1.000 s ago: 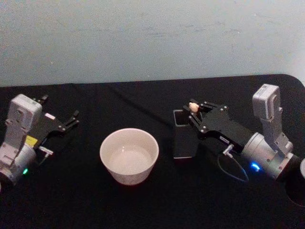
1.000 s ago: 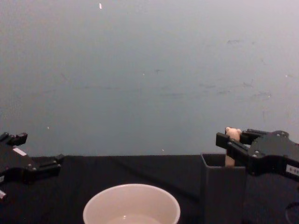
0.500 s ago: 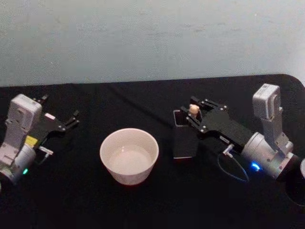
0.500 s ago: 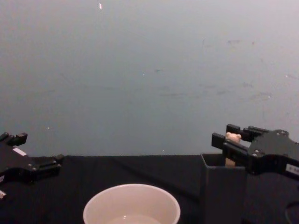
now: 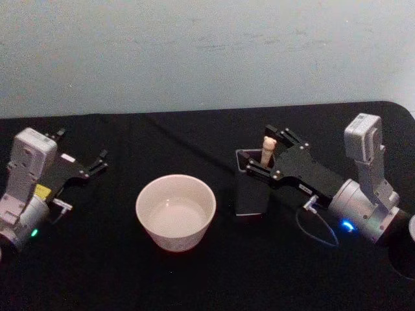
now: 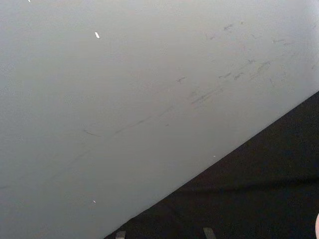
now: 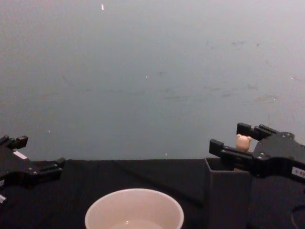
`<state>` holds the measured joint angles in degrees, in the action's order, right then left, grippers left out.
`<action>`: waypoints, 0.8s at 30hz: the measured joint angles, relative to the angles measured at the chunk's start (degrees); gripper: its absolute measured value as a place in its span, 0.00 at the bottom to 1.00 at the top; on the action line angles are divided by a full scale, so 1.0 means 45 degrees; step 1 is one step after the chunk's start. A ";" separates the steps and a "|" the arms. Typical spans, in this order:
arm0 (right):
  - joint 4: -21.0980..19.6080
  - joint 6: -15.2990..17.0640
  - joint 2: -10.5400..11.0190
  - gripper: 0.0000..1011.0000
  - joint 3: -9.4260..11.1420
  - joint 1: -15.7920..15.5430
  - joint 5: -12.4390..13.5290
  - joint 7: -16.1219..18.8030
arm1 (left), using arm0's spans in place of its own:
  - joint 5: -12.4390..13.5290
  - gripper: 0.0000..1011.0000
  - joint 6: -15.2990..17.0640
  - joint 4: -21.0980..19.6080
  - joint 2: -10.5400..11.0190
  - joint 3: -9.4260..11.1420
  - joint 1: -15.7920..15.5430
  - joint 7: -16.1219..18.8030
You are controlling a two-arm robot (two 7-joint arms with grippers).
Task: Pick up the stirring spoon with one hand, stir inside the cup, then place it back in its original position.
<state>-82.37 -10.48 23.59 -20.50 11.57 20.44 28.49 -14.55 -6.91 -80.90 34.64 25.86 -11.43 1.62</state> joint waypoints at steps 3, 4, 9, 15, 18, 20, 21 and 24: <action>0.0000 -0.0001 0.0000 0.92 0.0001 0.0000 0.0000 0.0004 | 0.0000 0.99 0.0000 0.0000 0.0000 0.0000 0.0001 0.0000; 0.0000 -0.0002 0.0000 0.94 0.0000 0.0000 0.0000 0.0004 | 0.0000 0.99 0.0000 0.0000 0.0000 0.0000 0.0000 0.0000; -0.0001 -0.0003 0.0000 0.99 0.0000 0.0000 0.0000 0.0009 | -0.0001 0.99 0.0000 -0.0001 0.0000 -0.0001 0.0000 0.0000; -0.0384 -0.0638 -0.0162 0.99 0.0344 0.0012 -0.0014 -0.0149 | 0.0000 0.99 0.0000 0.0000 0.0000 0.0000 0.0000 0.0000; -0.0751 -0.0973 -0.0299 0.99 0.0762 -0.0021 0.0024 -0.0494 | 0.0000 0.99 0.0000 0.0000 0.0000 0.0000 0.0000 0.0000; -0.0880 -0.1098 -0.0390 0.99 0.0994 -0.0046 0.0019 -0.0757 | 0.0000 0.99 0.0000 -0.0001 0.0000 0.0000 0.0000 0.0000; -0.0962 -0.1178 -0.0484 0.99 0.1210 -0.0067 -0.0018 -0.1041 | 0.0000 0.99 0.0000 0.0000 0.0000 0.0000 0.0001 0.0000; -0.0969 -0.1183 -0.0728 0.99 0.1646 -0.0087 -0.0458 -0.1941 | -0.0001 0.99 0.0000 0.0000 0.0000 0.0000 0.0000 0.0000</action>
<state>-86.73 -15.80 20.32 -13.10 11.18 18.38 19.76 -14.55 -6.91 -80.90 34.65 25.86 -11.43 1.62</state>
